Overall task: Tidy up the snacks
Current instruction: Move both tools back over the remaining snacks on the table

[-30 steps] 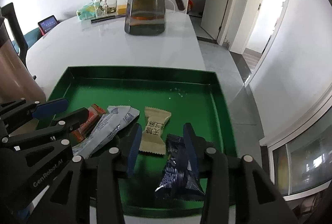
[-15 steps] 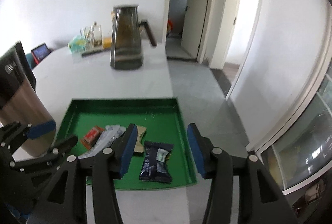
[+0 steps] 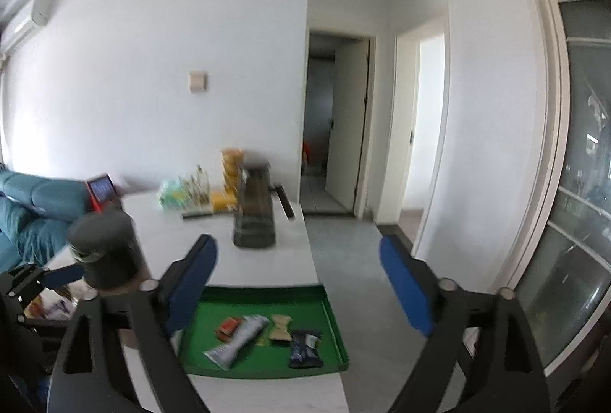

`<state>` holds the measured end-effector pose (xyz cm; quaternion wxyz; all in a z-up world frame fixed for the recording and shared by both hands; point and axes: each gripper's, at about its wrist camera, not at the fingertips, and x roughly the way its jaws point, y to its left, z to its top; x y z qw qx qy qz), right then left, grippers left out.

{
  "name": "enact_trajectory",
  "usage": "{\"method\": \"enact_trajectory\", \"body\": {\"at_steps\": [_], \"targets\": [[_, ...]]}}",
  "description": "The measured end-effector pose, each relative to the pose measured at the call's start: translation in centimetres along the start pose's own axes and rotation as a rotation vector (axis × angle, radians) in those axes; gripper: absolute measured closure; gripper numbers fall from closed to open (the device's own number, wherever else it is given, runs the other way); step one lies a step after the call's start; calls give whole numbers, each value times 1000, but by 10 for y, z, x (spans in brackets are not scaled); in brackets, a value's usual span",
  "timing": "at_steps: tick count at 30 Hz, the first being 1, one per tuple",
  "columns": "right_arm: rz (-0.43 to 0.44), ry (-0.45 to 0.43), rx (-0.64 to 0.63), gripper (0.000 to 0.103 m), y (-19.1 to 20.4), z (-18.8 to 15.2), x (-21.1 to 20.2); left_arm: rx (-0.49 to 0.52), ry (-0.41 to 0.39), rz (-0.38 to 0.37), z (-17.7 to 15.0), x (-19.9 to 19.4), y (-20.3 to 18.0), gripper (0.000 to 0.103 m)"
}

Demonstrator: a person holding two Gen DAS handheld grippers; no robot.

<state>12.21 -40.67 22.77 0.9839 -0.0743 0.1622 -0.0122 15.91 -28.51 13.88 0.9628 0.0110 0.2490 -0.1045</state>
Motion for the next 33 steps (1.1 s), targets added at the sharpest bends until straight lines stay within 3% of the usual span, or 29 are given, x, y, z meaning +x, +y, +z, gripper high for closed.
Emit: {"method": "enact_trajectory", "body": {"at_steps": [2,9,16,19,25,33], "targets": [[14,-46,1,0,13,9,-22,-24,-36,27,1,-28,31,29],[78,-141,10,0,78,33,-79,-74,-93,181,-4,-101,146,24],[176,-155,-12,0,163,40,-97,-103,-80,366,-29,-143,259,16],[228,-133,-10,0,204,34,-90,-133,-53,401,-45,-147,296,16],[314,-25,-34,0,286,6,-67,-167,24,412,-77,-133,342,16],[350,140,-15,0,353,-37,-24,-204,121,333,-112,-114,376,16]]}}
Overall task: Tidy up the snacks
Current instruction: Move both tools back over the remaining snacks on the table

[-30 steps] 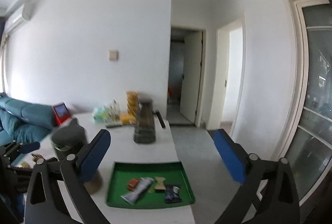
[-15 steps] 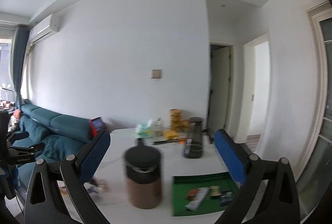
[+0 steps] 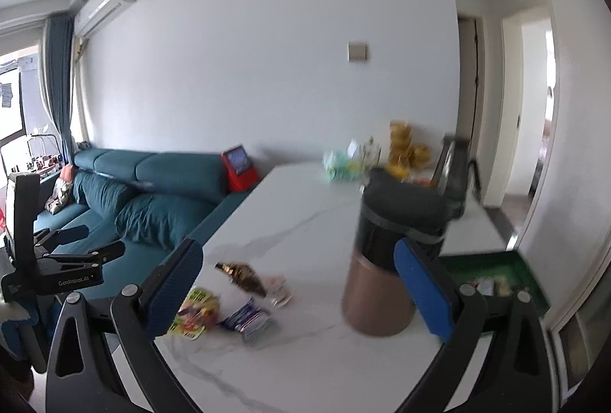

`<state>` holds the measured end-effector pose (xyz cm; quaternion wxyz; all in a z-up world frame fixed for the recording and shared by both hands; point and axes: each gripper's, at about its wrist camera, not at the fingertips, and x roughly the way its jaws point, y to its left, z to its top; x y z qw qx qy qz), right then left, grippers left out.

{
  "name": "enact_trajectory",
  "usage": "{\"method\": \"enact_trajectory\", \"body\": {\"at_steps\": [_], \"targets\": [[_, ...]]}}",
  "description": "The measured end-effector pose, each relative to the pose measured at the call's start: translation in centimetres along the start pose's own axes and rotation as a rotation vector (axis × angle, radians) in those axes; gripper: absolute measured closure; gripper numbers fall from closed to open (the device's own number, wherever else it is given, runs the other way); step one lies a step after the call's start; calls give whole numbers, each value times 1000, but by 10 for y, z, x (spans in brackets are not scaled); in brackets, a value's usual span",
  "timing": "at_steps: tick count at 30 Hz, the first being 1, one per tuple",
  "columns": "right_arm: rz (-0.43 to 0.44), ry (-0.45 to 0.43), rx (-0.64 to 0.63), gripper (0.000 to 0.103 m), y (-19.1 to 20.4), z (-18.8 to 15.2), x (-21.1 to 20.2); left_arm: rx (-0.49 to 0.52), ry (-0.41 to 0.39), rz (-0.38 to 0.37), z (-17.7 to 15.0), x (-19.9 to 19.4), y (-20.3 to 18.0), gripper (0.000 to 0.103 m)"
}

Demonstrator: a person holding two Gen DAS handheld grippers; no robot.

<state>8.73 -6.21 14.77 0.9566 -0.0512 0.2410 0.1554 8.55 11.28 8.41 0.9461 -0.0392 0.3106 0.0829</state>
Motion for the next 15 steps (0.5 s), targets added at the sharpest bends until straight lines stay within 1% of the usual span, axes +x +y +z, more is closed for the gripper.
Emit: {"method": "enact_trajectory", "body": {"at_steps": [4,9,15], "targets": [[1,81,53,0,2,-19,31,17,51,-40,-9,22,-8,16],[-1,166,88,0,7,-42,68,34,109,-65,-17,50,-17,16],[8,267,125,0,14,-72,112,55,189,-61,-28,90,-21,16]]}}
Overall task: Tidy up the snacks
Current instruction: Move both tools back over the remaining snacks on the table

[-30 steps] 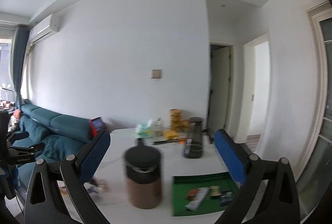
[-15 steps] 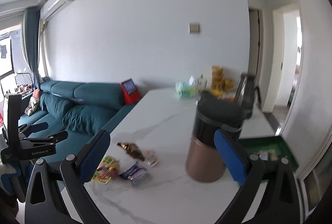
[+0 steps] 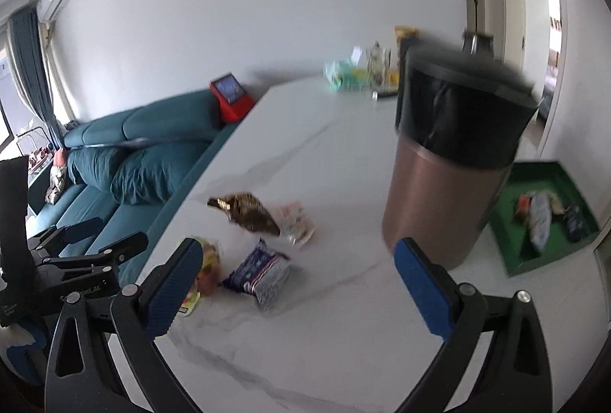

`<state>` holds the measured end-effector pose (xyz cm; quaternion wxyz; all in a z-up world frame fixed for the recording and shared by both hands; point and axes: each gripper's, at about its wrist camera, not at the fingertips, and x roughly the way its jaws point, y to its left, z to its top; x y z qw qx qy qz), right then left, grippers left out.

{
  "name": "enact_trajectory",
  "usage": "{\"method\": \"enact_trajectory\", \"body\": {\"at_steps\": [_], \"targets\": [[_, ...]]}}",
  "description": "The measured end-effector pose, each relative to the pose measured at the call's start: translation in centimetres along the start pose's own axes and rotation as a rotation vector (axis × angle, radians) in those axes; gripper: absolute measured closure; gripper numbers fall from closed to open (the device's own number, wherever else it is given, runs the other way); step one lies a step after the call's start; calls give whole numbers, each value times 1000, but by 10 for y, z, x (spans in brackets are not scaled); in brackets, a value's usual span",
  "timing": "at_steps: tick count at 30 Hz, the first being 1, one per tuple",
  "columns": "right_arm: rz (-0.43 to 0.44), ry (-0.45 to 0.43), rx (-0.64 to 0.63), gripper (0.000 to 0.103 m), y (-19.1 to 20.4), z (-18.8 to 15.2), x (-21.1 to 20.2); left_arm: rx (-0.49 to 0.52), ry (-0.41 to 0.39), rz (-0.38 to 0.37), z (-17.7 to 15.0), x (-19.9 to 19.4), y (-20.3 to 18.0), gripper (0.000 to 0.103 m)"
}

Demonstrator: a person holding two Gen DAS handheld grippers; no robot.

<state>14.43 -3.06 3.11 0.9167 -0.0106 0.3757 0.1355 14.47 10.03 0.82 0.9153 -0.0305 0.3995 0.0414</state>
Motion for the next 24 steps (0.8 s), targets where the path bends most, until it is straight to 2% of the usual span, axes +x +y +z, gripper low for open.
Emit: {"method": "enact_trajectory", "body": {"at_steps": [4,14,24], "targets": [[10,68,30,0,2,-12,32,-3,47,-6,-2,24,-2,16],[23,166,84,0,6,-28,85,-5,118,-2,-11,64,-3,16],[23,210,114,0,12,-35,116,-20,122,-25,-11,73,4,16]]}}
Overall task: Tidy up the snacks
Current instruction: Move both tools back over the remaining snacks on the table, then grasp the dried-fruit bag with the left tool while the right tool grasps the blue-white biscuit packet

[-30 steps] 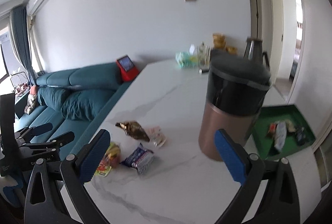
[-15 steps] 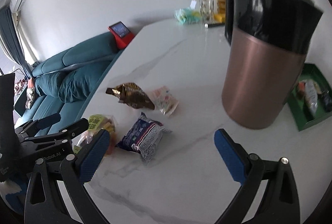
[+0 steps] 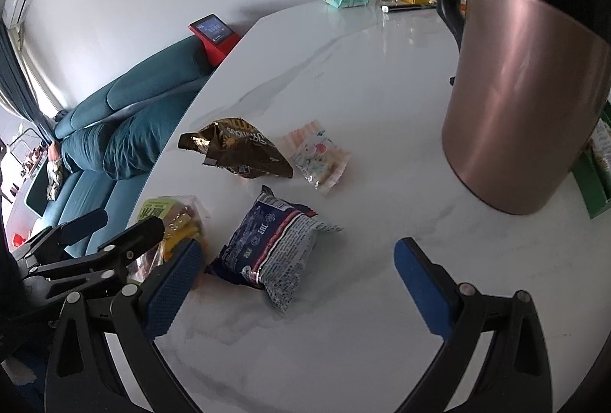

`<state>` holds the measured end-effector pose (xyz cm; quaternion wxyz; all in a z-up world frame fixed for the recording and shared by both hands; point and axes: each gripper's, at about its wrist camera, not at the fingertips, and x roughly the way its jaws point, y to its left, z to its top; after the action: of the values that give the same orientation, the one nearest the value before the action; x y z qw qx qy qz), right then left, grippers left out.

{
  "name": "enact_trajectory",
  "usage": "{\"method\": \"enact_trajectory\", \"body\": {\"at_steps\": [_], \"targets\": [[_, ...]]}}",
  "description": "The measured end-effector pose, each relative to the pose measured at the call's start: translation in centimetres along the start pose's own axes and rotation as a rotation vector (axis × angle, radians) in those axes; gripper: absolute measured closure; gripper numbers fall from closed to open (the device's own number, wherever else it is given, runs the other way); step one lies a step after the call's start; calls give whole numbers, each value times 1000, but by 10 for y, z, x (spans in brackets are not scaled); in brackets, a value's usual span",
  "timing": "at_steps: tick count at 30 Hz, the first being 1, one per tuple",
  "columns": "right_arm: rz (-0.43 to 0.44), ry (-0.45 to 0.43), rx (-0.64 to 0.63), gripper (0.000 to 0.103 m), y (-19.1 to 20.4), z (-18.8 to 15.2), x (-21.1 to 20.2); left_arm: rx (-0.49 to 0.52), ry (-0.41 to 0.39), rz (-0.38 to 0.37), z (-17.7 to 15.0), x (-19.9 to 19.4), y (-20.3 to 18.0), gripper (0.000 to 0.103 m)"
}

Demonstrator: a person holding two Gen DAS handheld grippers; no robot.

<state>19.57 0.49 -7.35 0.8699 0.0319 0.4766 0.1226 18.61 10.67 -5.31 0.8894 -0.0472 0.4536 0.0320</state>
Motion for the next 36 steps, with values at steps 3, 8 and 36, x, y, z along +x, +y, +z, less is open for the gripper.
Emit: {"method": "enact_trajectory", "body": {"at_steps": [3,8,36], "targets": [[0,2,10,0,-1,1,3,-9,-4,-16,1,-1,2,16],[0,4,24,0,-5,2,3,-11,10,-26,0,3,1,16],[17,76,28,0,10,7,41,25,82,-52,-4,31,16,36]]}}
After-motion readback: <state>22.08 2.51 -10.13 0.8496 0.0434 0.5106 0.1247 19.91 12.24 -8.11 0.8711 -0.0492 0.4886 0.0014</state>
